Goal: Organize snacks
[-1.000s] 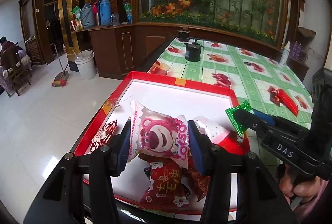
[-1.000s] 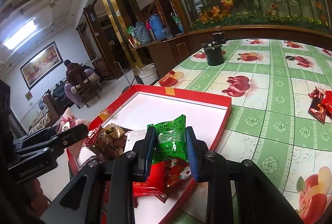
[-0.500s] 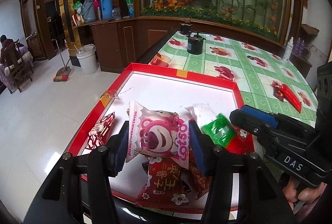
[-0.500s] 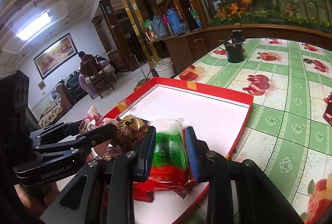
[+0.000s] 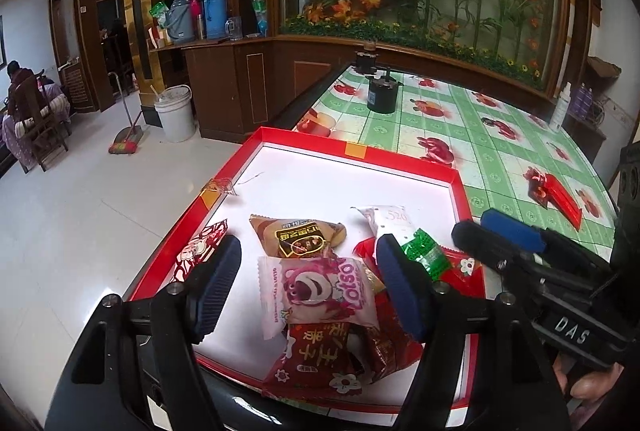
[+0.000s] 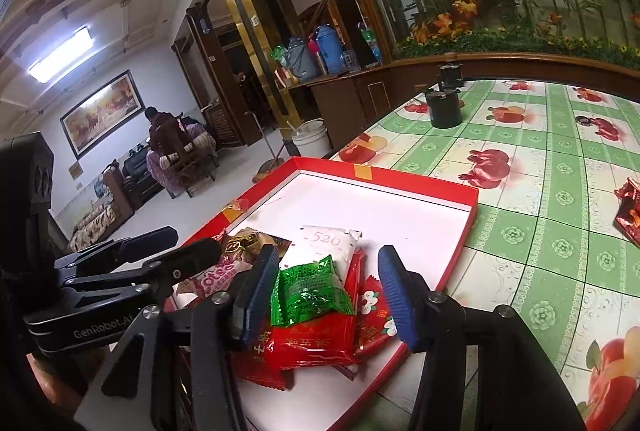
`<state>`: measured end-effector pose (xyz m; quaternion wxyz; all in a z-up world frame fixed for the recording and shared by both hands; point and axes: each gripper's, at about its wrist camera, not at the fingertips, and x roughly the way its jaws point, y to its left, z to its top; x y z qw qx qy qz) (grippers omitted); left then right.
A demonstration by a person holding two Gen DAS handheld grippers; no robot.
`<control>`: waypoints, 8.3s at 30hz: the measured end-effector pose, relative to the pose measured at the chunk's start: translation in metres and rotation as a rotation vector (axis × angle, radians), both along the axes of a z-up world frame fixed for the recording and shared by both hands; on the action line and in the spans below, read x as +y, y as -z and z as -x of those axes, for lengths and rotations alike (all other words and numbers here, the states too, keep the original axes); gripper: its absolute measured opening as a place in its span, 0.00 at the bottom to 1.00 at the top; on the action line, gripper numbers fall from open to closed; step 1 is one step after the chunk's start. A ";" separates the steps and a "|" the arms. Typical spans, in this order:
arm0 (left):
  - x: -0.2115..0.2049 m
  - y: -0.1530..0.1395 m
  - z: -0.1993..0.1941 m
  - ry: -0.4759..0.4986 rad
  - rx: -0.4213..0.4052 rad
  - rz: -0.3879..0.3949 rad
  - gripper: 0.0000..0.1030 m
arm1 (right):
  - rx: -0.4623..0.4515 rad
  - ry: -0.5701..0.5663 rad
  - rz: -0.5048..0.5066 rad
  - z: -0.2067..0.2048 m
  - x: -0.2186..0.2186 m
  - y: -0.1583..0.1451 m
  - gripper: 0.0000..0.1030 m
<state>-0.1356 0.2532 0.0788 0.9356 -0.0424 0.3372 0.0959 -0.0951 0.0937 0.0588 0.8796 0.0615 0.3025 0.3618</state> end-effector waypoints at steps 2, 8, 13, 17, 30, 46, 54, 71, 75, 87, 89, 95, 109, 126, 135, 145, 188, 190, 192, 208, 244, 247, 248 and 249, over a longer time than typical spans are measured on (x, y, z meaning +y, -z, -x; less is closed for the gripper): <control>-0.004 0.000 0.000 0.008 0.002 -0.012 0.68 | -0.001 0.021 -0.013 -0.003 -0.007 -0.003 0.55; -0.020 -0.002 -0.001 0.039 0.024 -0.052 0.71 | 0.033 0.134 -0.071 -0.029 -0.055 -0.010 0.59; -0.036 -0.003 -0.003 0.061 0.037 -0.091 0.71 | 0.023 0.294 -0.063 -0.059 -0.131 -0.015 0.67; -0.051 -0.002 -0.007 0.093 0.058 -0.113 0.71 | 0.098 0.415 -0.060 -0.090 -0.204 -0.006 0.70; -0.132 -0.005 -0.042 0.282 0.104 -0.174 0.76 | 0.191 0.444 0.078 -0.129 -0.318 0.021 0.72; -0.216 0.015 -0.074 0.437 0.201 -0.229 0.76 | 0.191 0.291 0.315 -0.155 -0.248 0.046 0.72; -0.245 0.013 -0.132 0.483 0.180 -0.274 0.76 | 0.280 0.391 0.335 -0.159 -0.271 0.041 0.50; -0.319 0.037 -0.267 0.477 0.265 -0.139 0.76 | 0.424 0.543 0.122 -0.171 -0.316 0.039 0.50; -0.328 0.051 -0.281 0.460 0.293 -0.162 0.76 | 0.431 0.542 0.112 -0.171 -0.317 0.039 0.50; -0.318 0.056 -0.288 0.466 0.265 -0.133 0.21 | 0.405 0.551 0.149 -0.170 -0.311 0.040 0.50; -0.318 0.055 -0.280 0.482 0.257 -0.143 0.17 | 0.394 0.549 0.165 -0.170 -0.308 0.040 0.50; -0.307 0.055 -0.239 0.503 0.261 -0.135 0.17 | 0.371 0.541 0.198 -0.168 -0.305 0.040 0.50; -0.221 0.050 -0.084 0.502 0.308 0.085 0.16 | 0.235 0.565 0.364 -0.151 -0.280 0.045 0.50; -0.150 0.048 -0.040 0.466 0.260 0.225 0.13 | 0.303 0.542 0.095 -0.119 -0.269 0.044 0.49; -0.140 0.049 -0.043 0.449 0.243 0.233 0.13 | 0.317 0.526 0.055 -0.119 -0.272 0.044 0.49; -0.133 0.051 -0.028 0.457 0.201 0.211 0.12 | 0.298 0.502 0.031 -0.116 -0.272 0.035 0.49; -0.083 -0.012 0.021 0.430 -0.033 0.218 0.08 | 0.189 0.181 -0.074 -0.083 -0.164 0.006 0.49; -0.072 -0.016 0.020 0.397 -0.053 0.213 0.08 | 0.212 0.133 -0.102 -0.081 -0.143 0.007 0.49; -0.063 -0.018 0.018 0.358 -0.066 0.195 0.08 | 0.218 0.101 -0.106 -0.077 -0.125 0.007 0.49; -0.022 0.001 0.004 0.114 -0.073 0.035 0.08 | 0.220 -0.054 -0.043 -0.046 -0.034 0.013 0.48; -0.003 -0.034 0.040 -0.189 -0.149 -0.136 0.83 | -0.112 -0.044 0.023 0.049 -0.007 -0.016 0.70; -0.001 -0.038 0.046 -0.201 -0.158 -0.129 0.83 | -0.111 -0.041 0.001 0.061 -0.011 -0.015 0.71; 0.000 -0.039 0.047 -0.207 -0.162 -0.134 0.83 | -0.122 -0.044 0.000 0.066 -0.010 -0.016 0.71; 0.001 -0.039 0.048 -0.212 -0.165 -0.140 0.83 | -0.131 -0.046 0.002 0.069 -0.009 -0.018 0.71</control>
